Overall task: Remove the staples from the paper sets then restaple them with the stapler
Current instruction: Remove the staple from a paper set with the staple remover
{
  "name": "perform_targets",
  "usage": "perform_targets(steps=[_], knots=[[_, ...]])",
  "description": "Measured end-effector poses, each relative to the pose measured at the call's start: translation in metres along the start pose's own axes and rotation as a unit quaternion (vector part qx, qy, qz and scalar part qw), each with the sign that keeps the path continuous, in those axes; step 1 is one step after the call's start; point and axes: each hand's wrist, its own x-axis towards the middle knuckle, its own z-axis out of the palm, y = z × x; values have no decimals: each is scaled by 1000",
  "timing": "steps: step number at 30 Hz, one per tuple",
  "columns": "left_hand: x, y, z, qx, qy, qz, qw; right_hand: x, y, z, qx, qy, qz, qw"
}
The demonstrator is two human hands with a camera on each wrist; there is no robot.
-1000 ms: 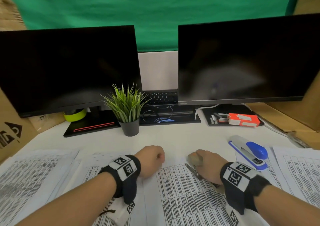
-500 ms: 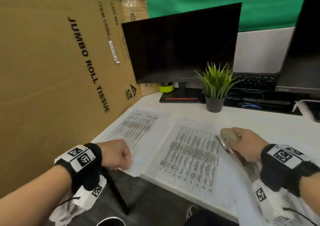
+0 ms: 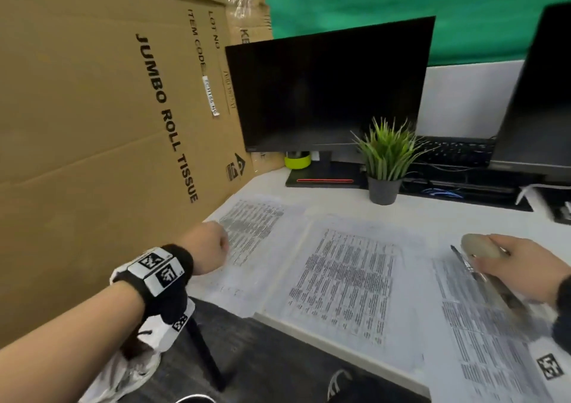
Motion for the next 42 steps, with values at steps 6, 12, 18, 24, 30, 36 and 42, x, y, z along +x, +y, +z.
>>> perform_targets(steps=[6, 12, 18, 24, 30, 36, 42], knots=[[15, 191, 18, -62, -55, 252, 964, -17, 48, -48, -71, 29, 103, 992], [-2, 347, 64, 86, -179, 421, 885, -17, 76, -58, -189, 2, 141, 972], [16, 373, 88, 180, -216, 442, 852, -1, 64, -53, -217, -30, 92, 971], [18, 375, 99, 156, -212, 395, 880, 19, 57, -49, -213, -66, 35, 974], [24, 361, 86, 110, -234, 430, 865, 29, 50, -42, -247, -84, 10, 965], [22, 364, 87, 116, -212, 436, 867, 45, 48, -27, -301, -103, -2, 948], [24, 367, 89, 135, -217, 424, 869, 58, 44, -23, -301, -98, 3, 949]])
